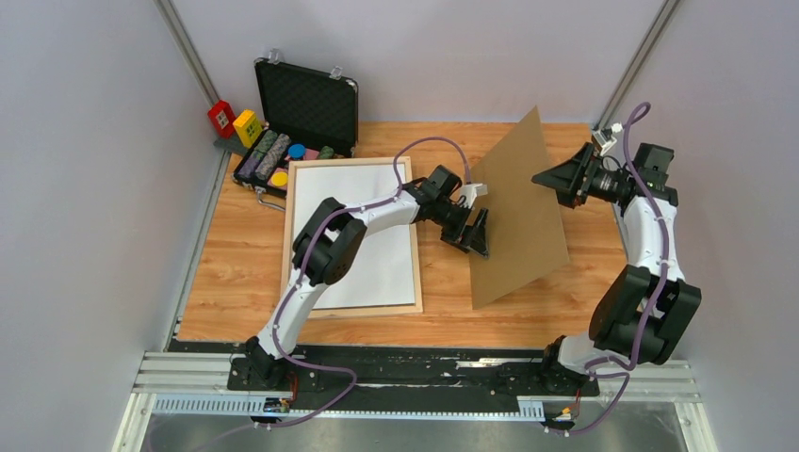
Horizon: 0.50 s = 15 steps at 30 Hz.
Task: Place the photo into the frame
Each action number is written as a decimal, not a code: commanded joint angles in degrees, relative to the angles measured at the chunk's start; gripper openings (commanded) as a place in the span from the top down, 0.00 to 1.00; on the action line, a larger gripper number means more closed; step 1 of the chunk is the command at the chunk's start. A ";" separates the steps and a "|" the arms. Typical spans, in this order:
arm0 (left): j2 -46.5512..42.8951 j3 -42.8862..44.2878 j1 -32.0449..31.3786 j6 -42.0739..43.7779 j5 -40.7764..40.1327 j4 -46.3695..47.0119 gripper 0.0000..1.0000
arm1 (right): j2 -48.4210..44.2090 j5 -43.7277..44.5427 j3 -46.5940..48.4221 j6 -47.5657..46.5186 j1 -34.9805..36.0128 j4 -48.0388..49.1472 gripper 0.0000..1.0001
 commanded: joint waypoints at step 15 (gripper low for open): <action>-9.04 4.26 2.03 -2.16 -1.41 -3.90 0.00 | -4.32 3.03 5.23 2.33 5.52 0.29 0.12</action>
